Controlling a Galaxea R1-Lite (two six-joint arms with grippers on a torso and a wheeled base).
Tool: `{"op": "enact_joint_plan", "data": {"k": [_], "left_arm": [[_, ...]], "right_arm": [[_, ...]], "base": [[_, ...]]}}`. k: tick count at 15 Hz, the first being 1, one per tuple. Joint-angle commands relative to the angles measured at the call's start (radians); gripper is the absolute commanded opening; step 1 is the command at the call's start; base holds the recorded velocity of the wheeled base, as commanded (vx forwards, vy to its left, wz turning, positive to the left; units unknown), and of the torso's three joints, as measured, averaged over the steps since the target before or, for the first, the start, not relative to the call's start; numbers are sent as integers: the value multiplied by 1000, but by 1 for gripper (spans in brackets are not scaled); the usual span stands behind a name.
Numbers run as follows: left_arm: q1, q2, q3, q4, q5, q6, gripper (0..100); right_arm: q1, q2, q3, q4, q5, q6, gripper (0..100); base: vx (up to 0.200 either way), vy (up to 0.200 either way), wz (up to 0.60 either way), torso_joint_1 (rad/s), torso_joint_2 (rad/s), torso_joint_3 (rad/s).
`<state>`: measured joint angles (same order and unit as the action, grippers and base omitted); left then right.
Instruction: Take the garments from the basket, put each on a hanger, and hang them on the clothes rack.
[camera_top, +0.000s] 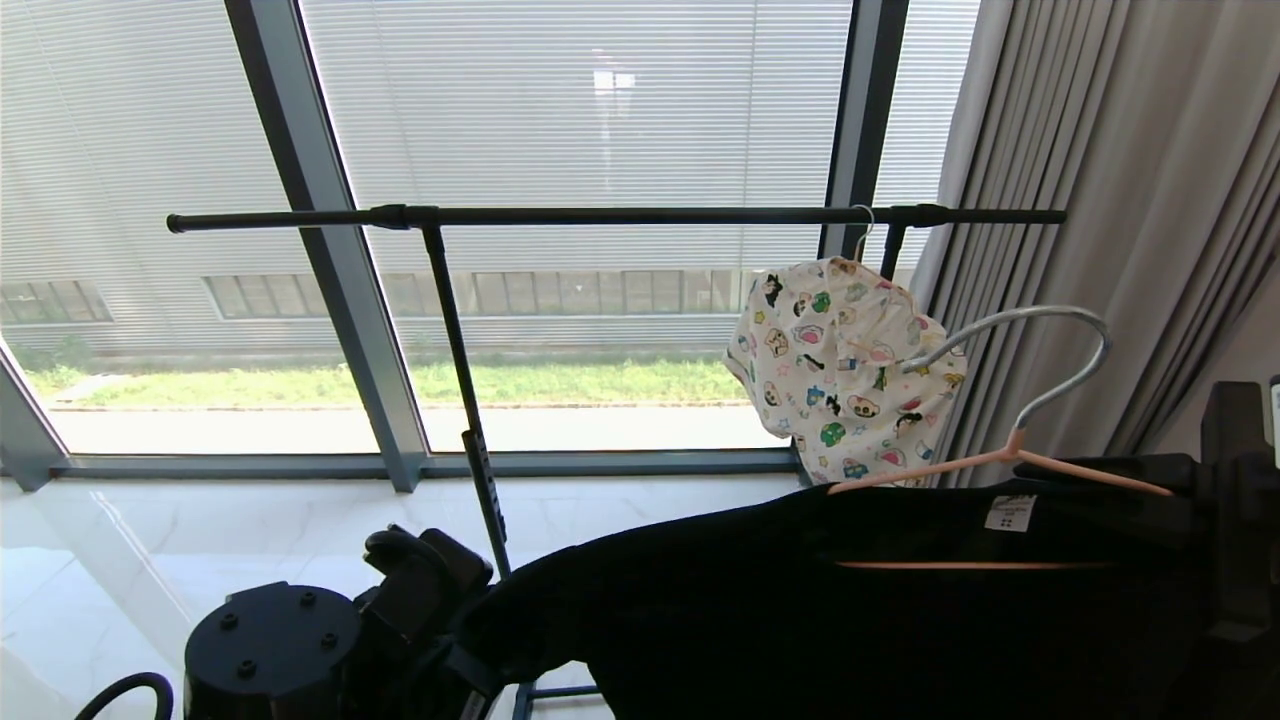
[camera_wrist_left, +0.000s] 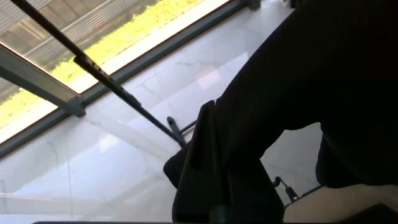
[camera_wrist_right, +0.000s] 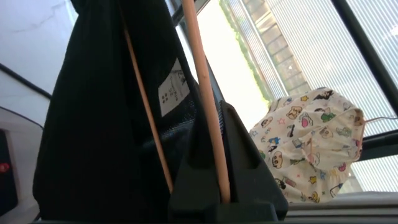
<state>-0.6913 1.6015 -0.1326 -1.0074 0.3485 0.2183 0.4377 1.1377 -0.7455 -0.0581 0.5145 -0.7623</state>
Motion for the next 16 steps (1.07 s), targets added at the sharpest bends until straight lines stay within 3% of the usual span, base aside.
{"op": "enact_joint_plan", "data": {"k": [1,6,10,14,16], "left_arm": [[-1,-37,19,-11,1,24,100],[27,-52,19,-23,4,19,100],[142,-86,-29,-31,207,13,100],[283,-152,-25,-31,204,19,100],[305,-175,-25,-31,205,23,100]], "right_arm": [[1,5,0,0,-1,1,0],[1,-18,14,6,-8,52,0],[1,-127,114,6,-163,268,0],[0,-203,175,96,-375,294,0],[-2,-219,173,150,-429,328,0]], "base": [[0,0,0,0,0,0],[0,0,0,0,0,0],[0,0,0,0,0,0],[0,0,0,0,0,0],[0,0,0,0,0,0]]}}
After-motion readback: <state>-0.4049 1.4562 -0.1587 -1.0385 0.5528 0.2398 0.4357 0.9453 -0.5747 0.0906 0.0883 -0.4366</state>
